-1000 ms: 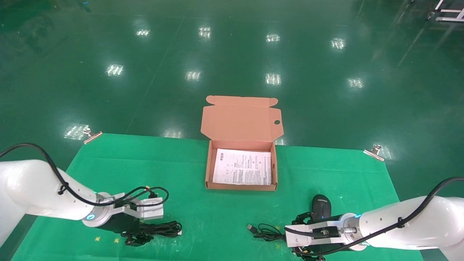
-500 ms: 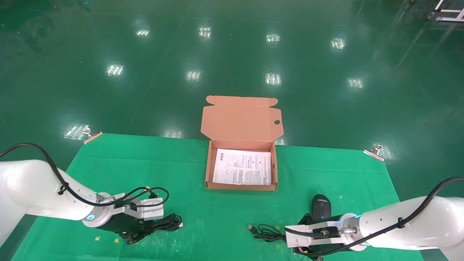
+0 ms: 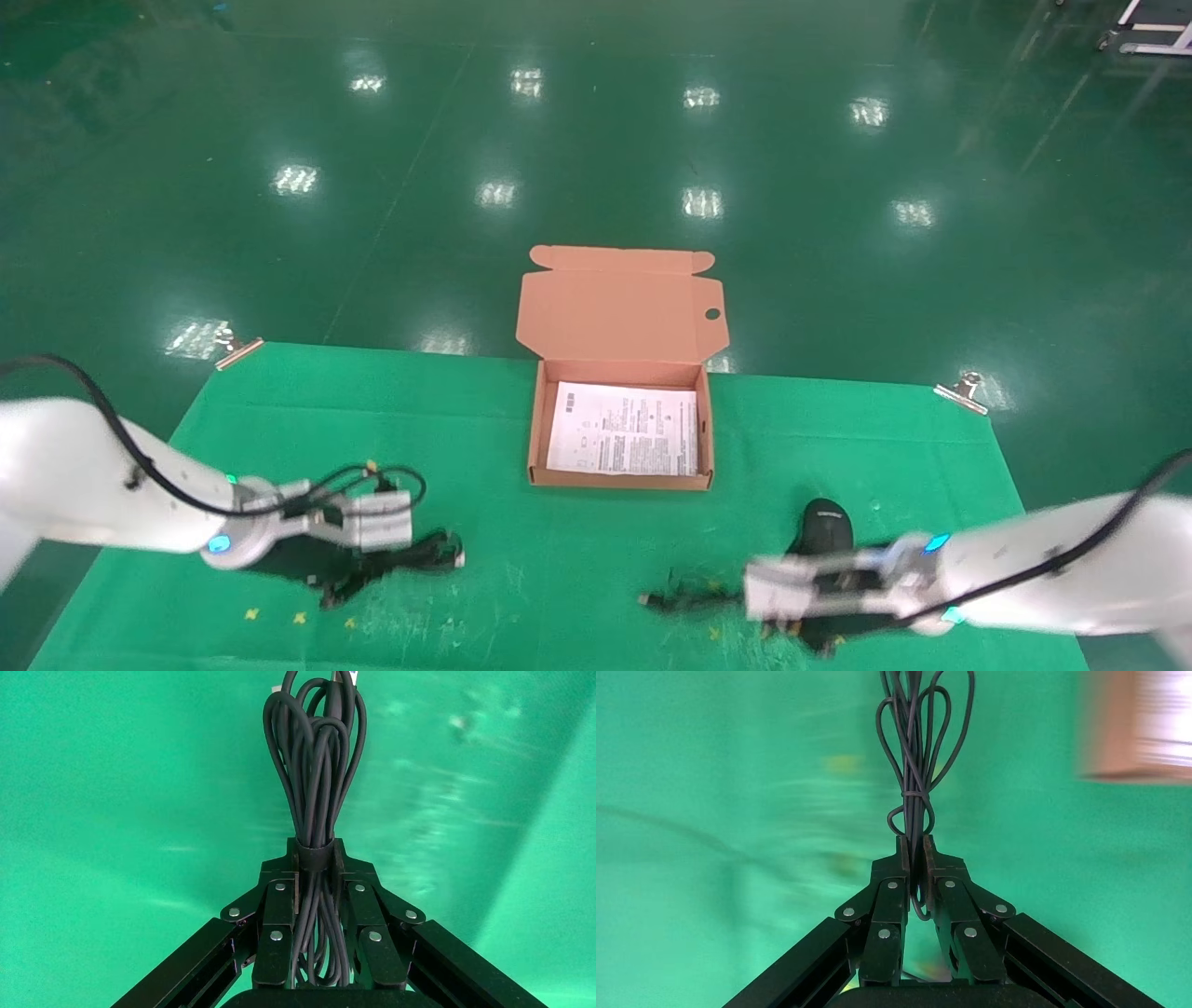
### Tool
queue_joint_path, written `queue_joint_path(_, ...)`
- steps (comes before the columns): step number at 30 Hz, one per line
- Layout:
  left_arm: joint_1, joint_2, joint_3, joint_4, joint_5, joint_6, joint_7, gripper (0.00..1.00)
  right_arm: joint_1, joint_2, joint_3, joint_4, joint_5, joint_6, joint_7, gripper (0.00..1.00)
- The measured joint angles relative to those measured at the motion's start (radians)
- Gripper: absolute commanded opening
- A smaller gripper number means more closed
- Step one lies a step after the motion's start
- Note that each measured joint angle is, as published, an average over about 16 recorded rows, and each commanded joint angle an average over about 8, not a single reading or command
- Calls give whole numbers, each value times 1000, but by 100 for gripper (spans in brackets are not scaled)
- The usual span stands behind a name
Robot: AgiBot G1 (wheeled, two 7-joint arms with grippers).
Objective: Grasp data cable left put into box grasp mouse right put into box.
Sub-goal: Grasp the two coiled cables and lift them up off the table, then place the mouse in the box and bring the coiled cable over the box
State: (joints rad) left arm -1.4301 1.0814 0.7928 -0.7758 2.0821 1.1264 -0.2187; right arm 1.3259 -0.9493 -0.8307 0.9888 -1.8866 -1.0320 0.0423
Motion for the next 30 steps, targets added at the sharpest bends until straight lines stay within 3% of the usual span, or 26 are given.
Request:
queue_joint_path(9, -18, -79, -34, -255, 45, -63, -49, 0, 100, 85, 78, 164, -16, 43, 108, 0)
queue_joint_path(15, -36, -93, -57, -395, 100, -120, -107, 0, 191, 55, 113, 190, -34, 96, 123, 0)
queue_joint_path(21, -63, -70, -74, -458, 156, -172, -154, 0, 284, -39, 133, 111, -19, 160, 54, 0)
queue_joint_path(30, -102, -18, -90, -471, 223, -218, -209, 0, 392, -180, 159, -87, 64, 230, -131, 0)
